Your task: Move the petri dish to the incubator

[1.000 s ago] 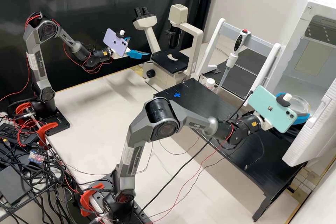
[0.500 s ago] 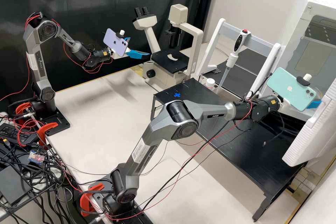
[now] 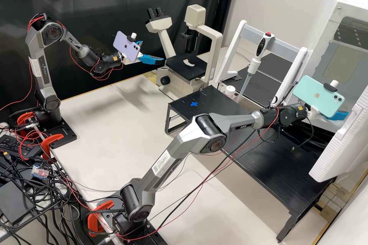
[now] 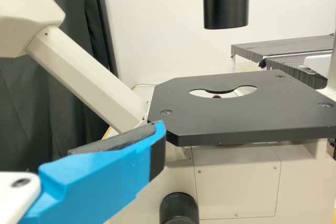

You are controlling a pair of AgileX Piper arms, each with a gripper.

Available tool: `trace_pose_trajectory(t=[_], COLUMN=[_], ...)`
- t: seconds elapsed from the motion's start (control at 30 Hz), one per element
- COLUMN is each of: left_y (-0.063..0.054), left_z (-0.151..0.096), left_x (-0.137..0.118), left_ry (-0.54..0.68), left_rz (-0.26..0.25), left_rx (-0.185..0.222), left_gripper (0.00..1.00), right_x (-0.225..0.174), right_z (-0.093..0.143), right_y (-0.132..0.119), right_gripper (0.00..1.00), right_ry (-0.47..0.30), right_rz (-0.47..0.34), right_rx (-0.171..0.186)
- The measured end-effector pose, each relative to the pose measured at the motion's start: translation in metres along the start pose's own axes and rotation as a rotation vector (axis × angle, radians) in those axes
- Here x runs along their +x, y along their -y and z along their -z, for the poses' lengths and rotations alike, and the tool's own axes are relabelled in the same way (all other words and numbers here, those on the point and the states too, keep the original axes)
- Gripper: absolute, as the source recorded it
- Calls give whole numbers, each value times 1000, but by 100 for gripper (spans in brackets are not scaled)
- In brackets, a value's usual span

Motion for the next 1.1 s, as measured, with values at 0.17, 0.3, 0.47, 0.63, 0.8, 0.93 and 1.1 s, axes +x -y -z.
trace_pose_trajectory(t=[0.17, 0.3, 0.47, 0.63, 0.8, 0.93, 1.1], left_y=[0, 0, 0, 0, 0, 0, 0], left_z=[0, 0, 0, 0, 0, 0, 0], left_x=[0, 0, 0, 0, 0, 0, 0], left_ry=[0, 0, 0, 0, 0, 0, 0], left_rz=[0, 0, 0, 0, 0, 0, 0], left_rx=[0, 0, 0, 0, 0, 0, 0], left_gripper=[100, 100, 100, 100, 100, 100, 100], right_x=[4, 7, 8, 11, 11, 11, 11], right_z=[-7, -9, -7, -10, -10, -10, -16], right_y=[9, 15, 21, 27, 28, 28, 36], right_gripper=[0, 0, 0, 100, 100, 100, 100], right_ry=[24, 27, 21, 13, 11, 11, 19], right_rz=[19, 31, 41, 50, 52, 52, 70], right_rx=[0, -3, 1, 0, 0, 0, 6])
